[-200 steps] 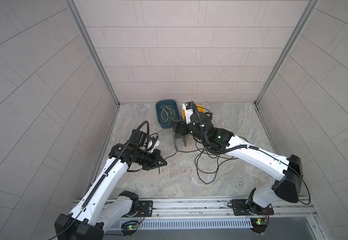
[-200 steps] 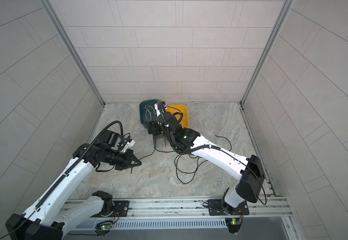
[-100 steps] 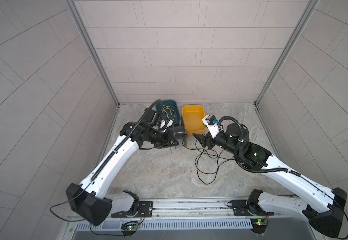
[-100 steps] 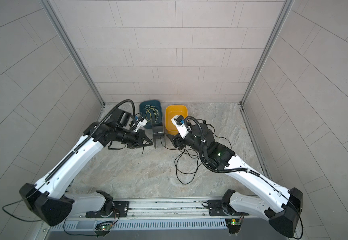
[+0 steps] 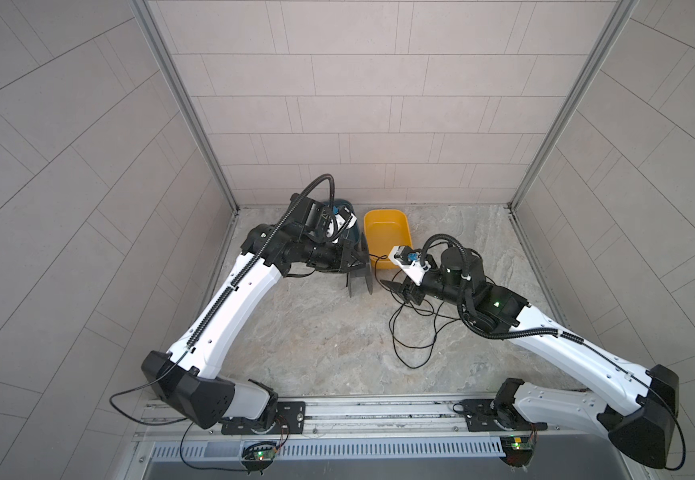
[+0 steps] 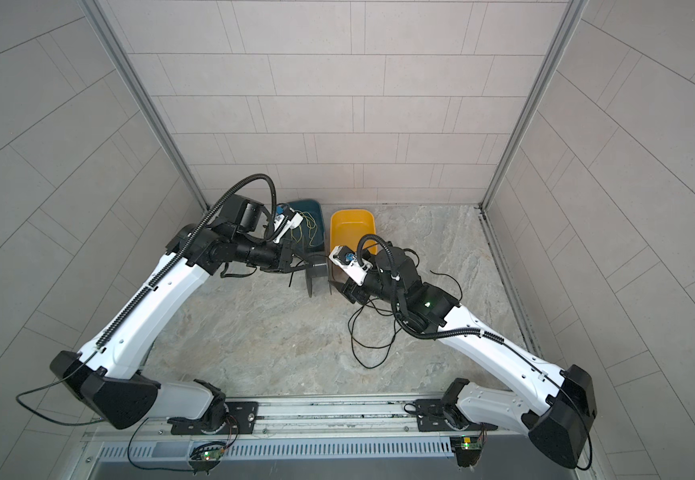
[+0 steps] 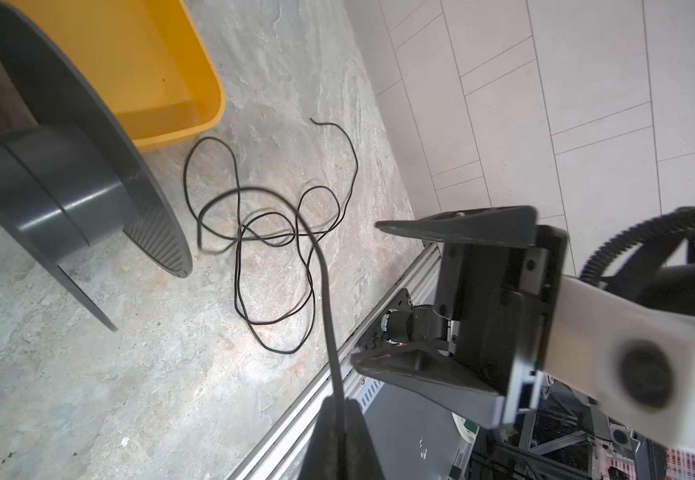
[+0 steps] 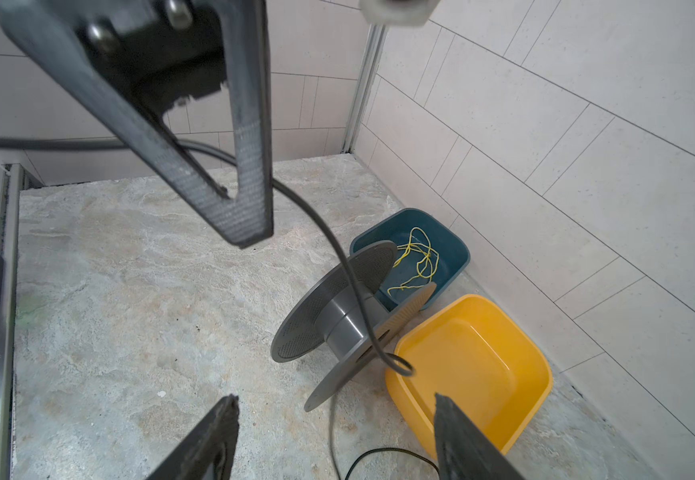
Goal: Wrap the cables
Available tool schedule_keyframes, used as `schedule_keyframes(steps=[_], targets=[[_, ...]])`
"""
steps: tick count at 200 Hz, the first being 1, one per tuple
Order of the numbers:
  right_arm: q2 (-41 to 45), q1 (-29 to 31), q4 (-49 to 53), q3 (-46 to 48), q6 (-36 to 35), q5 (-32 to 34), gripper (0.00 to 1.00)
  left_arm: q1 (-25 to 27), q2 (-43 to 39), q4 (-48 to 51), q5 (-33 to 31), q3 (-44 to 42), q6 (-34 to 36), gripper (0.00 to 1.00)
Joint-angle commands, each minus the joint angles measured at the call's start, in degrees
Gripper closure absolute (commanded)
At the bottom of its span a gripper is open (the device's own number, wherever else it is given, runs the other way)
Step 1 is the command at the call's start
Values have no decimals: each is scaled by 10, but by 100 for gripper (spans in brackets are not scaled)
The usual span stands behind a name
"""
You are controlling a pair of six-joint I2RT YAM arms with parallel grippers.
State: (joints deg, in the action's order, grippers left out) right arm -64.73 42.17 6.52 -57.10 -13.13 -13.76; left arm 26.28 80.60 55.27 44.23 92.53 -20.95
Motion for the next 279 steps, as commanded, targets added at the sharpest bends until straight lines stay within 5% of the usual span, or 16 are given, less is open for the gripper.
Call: schedule_keyframes(steps=[1, 58, 242, 279], targets=[[-13, -4, -48, -3, -20, -19, 28, 3, 7, 23, 26, 24, 24, 100], [-35, -13, -92, -11, -13, -25, 37, 3, 3, 44, 26, 27, 34, 100], [-71, -11, -44, -53, -14, -26, 92, 2, 15, 29, 14, 16, 35, 100], [-51, -11, -43, -34, -21, 11, 100, 0, 11, 25, -10, 12, 30, 70]])
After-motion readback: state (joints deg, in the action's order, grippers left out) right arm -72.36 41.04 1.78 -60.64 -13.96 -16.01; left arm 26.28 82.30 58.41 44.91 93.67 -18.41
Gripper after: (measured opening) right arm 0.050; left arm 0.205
